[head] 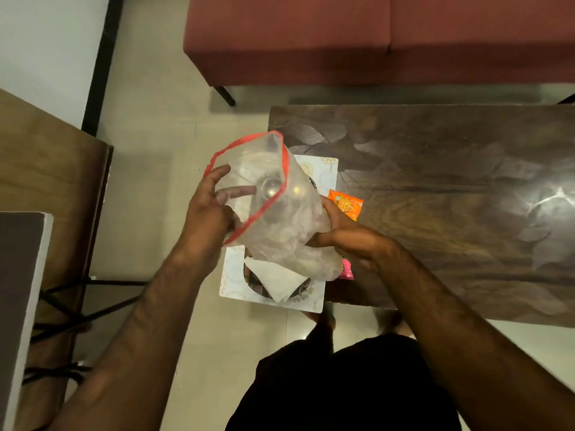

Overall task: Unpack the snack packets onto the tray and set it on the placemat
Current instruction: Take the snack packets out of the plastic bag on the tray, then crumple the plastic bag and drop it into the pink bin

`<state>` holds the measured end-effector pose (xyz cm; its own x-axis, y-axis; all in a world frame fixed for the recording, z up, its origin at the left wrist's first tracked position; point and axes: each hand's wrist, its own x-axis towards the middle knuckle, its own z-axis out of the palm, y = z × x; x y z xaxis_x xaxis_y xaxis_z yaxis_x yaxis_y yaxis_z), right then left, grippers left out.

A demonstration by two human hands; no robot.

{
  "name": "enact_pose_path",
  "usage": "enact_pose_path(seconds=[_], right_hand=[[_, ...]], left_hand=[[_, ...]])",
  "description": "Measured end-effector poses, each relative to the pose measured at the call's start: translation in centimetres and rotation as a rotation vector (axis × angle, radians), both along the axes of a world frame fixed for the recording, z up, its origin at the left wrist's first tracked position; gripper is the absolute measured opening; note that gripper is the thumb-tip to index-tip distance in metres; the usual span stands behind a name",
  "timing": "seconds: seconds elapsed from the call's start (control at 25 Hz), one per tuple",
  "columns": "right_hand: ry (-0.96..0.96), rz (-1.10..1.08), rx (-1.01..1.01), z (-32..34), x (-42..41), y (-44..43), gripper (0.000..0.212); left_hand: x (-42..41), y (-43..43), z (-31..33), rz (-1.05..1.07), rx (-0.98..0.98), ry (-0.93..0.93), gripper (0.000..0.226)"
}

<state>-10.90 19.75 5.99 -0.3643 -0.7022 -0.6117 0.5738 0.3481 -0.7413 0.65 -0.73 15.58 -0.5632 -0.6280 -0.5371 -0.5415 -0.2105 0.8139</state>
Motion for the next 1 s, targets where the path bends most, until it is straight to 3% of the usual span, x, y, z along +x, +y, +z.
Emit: enact_pose_path(seconds=[0.16,0.24,0.32,0.36,0.4,0.44,0.48,0.52,0.56,0.6,0.68,0.8,0.88,1.0], right_hand=[[-0.084,-0.049,-0.144,2.9,0.7,-1.9,0.099],[-0.033,-0.047,-0.149,3.5,1.2,-2.8,0.098],[0.065,-0.062,-0.083,3.7,1.4,-2.9,0.087],[0.113,-0.095,-0.043,3.7,1.4,-2.7,0.074],[0.157,-0.140,-0.003,3.7,1.4,-2.3,0.059],[0.196,-0.190,0.043,3.8,1.4,-1.8,0.045],[0.226,-0.242,0.090,3.8,1.3,-1.2,0.035],[0.239,-0.297,0.131,3.9,1.2,-0.5,0.029],[0.246,-0.351,0.162,4.0,0.9,0.2,0.029],[0.259,-0.393,0.185,4.2,0.6,0.8,0.032],[0.332,-0.407,0.227,4.5,0.0,2.2,0.037],[0.439,-0.345,0.253,5.2,-0.4,3.9,0.038],[0.470,-0.345,0.212,5.7,-0.5,4.8,0.033],[0.458,-0.405,0.112,6.5,-0.5,6.7,0.023]], left_hand=[[0.9,3.0,0.3,-0.148,0.196,0.090,0.046],[2.1,4.2,-1.2,-0.109,0.322,0.005,0.023],[2.3,4.7,-1.8,-0.103,0.427,-0.005,0.078],[2.0,6.0,-1.5,-0.065,0.724,0.164,0.098],[1.8,6.6,-1.7,-0.057,0.956,0.290,0.097],[1.7,6.5,-1.5,-0.038,0.628,0.202,0.066],[1.5,5.9,-1.5,-0.239,0.097,0.187,0.031],[1.8,6.7,-1.1,-0.378,0.017,0.154,0.017],[1.5,6.3,-1.6,-0.296,0.091,-0.025,0.021],[1.4,5.3,-2.1,-0.150,0.101,-0.063,0.022],[1.3,5.0,-1.8,-0.035,0.203,0.026,0.018],[-0.9,8.5,-0.6,-0.289,0.380,0.139,0.041],[-2.9,11.9,-0.1,-0.412,0.387,0.158,0.052],[-5.6,16.7,-0.9,-0.303,0.287,0.130,0.048]])
